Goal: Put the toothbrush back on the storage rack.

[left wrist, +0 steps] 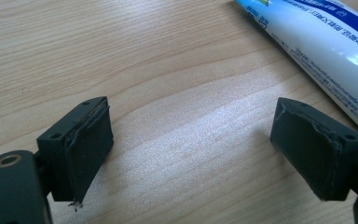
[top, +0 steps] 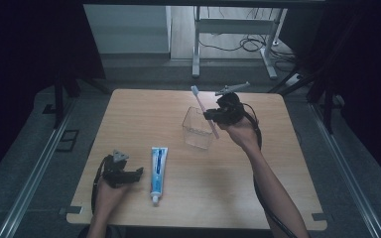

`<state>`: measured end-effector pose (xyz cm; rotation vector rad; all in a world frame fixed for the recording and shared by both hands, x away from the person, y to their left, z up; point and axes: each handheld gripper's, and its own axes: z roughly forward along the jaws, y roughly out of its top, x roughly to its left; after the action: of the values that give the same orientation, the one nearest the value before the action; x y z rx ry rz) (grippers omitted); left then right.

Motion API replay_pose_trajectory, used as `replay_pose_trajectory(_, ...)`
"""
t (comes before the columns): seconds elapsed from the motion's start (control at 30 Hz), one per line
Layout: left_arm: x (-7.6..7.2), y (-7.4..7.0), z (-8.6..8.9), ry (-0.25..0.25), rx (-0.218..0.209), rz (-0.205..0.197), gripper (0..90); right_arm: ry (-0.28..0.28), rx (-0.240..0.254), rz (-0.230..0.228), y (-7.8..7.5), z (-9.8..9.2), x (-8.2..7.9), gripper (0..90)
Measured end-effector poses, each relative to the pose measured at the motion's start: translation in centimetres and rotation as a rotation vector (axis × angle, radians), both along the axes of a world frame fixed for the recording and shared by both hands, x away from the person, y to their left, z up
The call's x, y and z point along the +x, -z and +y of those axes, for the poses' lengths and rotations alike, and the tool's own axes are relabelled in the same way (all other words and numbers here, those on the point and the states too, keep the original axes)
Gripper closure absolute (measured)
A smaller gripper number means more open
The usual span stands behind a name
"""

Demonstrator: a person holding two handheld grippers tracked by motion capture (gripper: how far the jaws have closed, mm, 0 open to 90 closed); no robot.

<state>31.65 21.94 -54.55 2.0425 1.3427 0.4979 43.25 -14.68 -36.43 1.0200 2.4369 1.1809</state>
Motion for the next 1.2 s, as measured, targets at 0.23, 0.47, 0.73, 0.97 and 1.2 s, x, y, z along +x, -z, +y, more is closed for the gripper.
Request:
replay_pose_trajectory(0.23,0.0,0.0,0.0,0.000,0.000,0.000,12.8,0.007,0.020,-0.011,0.1,1.0,1.0,78.7)
replay_pose_trajectory(0.47,0.1,0.0,-0.1,0.003,0.000,0.000,12.8,0.012,0.034,-0.028,0.4,1.7,2.0,78.7)
replay_pose_trajectory(0.73,0.1,0.0,-0.1,0.003,-0.001,0.001,12.8,0.026,0.038,-0.049,0.8,2.2,3.1,78.7)
replay_pose_trajectory(0.97,0.1,0.0,0.0,0.007,0.003,0.004,12.8,0.029,0.017,-0.066,1.5,2.7,3.8,78.7)
replay_pose_trajectory(1.2,0.1,0.0,0.0,0.008,0.004,0.003,12.8,0.039,0.009,-0.073,2.4,2.9,4.3,78.7)
